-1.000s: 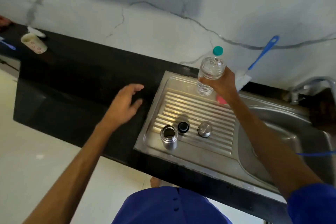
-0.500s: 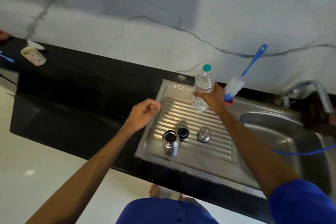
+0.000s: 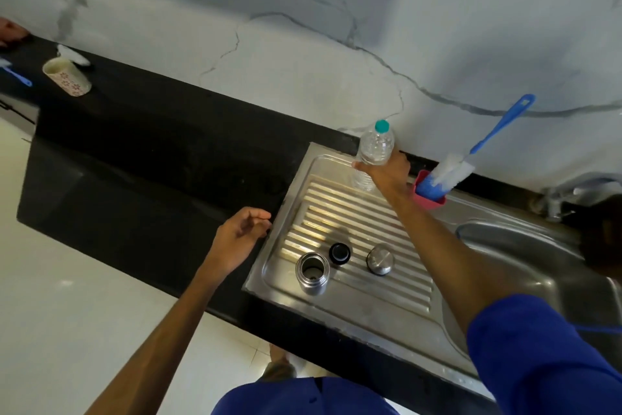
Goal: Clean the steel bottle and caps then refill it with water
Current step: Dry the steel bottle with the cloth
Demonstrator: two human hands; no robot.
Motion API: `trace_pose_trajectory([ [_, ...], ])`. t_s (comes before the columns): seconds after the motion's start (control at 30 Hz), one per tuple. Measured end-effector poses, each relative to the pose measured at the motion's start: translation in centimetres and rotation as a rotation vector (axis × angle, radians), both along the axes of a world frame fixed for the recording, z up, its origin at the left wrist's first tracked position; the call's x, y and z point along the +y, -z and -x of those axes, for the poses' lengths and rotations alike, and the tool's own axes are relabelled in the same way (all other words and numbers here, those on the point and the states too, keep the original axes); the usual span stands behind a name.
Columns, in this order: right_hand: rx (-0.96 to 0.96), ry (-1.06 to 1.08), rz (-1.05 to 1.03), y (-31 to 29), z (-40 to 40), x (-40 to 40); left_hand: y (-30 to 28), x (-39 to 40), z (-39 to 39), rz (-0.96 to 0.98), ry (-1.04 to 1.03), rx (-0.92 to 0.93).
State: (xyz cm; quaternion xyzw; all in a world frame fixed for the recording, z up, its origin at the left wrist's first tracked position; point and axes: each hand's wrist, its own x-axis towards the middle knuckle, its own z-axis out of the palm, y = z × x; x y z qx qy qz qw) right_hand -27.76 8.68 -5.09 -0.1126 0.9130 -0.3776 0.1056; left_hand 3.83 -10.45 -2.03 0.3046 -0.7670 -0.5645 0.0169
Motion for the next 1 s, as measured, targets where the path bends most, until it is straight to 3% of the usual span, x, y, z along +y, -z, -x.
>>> trace_pose_trajectory([
  [0.2,-0.076,-0.026,0.036,0.1,0.4,0.8,-0.3,0.6,0.2,-0.105,-0.037,-0.001],
  [0.5,-0.219,-0.034,-0.101,-0.1,-1.6,3.7,-3.7,1.2,0.9,-0.160,-0.042,0.133],
  [0.6,-0.213,-0.082,-0.133,-0.2,-3.3,7.3,-5.2,2.6,0.9,-0.125,-0.043,0.223],
  [0.83,-0.236,-0.064,-0.002,-2.2,-8.1,17.0,-10.2,10.7,4.8,-0.031,0.242,0.324],
  [1.0,-0.343,-0.129,0.078,-3.7,-9.7,26.7,-6.6,19.8,7.2,-0.046,0.296,0.299],
])
